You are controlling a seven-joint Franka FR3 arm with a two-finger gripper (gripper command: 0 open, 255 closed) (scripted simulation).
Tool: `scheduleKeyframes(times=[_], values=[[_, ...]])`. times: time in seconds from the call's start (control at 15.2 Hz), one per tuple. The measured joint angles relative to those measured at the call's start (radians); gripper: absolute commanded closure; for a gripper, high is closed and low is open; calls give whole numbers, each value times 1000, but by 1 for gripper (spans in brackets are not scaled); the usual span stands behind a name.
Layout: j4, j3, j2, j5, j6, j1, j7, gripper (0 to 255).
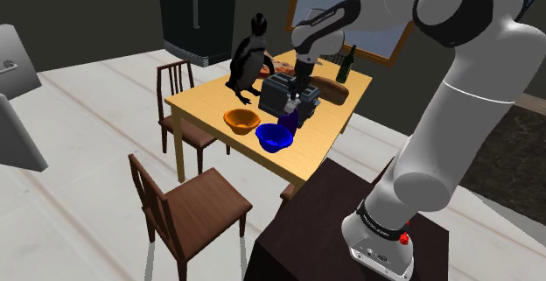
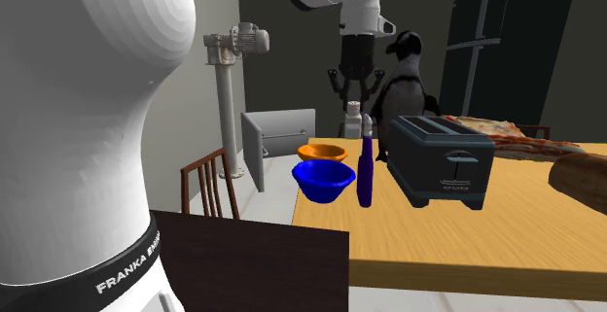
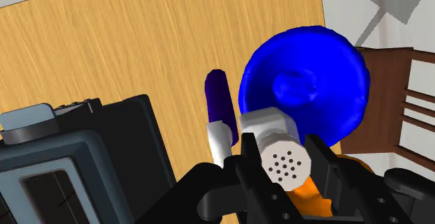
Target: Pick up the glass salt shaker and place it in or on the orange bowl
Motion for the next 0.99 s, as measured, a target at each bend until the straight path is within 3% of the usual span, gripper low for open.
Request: scheduleKeyframes(times=[0.66,0.99], values=[[337,82,219,88,-134,60,120,255],[582,118,374,130,-229,64,175,255]])
